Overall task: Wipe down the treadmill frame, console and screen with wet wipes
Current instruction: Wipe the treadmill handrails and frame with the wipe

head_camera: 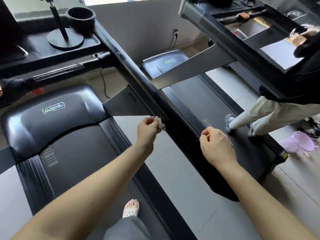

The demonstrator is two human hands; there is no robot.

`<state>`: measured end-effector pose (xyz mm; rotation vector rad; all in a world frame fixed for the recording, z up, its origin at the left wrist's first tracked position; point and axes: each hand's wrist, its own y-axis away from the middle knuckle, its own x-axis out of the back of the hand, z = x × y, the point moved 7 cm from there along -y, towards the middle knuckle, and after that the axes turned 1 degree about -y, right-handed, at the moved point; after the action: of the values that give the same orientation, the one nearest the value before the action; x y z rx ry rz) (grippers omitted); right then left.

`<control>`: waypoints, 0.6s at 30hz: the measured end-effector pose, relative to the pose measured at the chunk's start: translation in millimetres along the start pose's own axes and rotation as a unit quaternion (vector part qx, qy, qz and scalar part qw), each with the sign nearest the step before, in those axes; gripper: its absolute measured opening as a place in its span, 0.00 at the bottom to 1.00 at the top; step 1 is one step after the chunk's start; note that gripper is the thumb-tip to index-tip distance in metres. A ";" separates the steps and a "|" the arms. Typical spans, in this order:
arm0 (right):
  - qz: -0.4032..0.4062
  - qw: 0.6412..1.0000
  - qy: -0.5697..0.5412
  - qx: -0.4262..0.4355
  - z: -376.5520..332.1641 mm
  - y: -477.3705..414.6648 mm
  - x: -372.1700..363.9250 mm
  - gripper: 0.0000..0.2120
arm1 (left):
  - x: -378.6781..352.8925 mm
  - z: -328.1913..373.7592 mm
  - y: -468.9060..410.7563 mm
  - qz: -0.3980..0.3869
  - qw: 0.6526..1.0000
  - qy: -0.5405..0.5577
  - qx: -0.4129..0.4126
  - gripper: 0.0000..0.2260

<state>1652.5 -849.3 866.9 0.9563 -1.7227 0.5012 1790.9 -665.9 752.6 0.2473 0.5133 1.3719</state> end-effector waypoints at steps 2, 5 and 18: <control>0.028 0.999 -0.028 0.031 -27.1 -9.8 -1.7 0.07 | 14.6 13.9 -23.4 0.044 0.999 0.029 0.009 0.02; 0.053 0.995 -0.051 0.064 -61.0 -23.7 -10.9 0.07 | 16.3 15.6 -35.2 0.048 0.996 0.076 0.032 0.05; 0.145 0.984 0.000 0.108 -82.7 -28.5 -35.8 0.17 | 24.7 40.3 -61.2 0.007 0.998 0.063 0.009 0.09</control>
<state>1728.6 -793.6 860.0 0.8567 -1.8452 0.8927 1866.3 -648.8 754.3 0.1809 0.6300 1.4025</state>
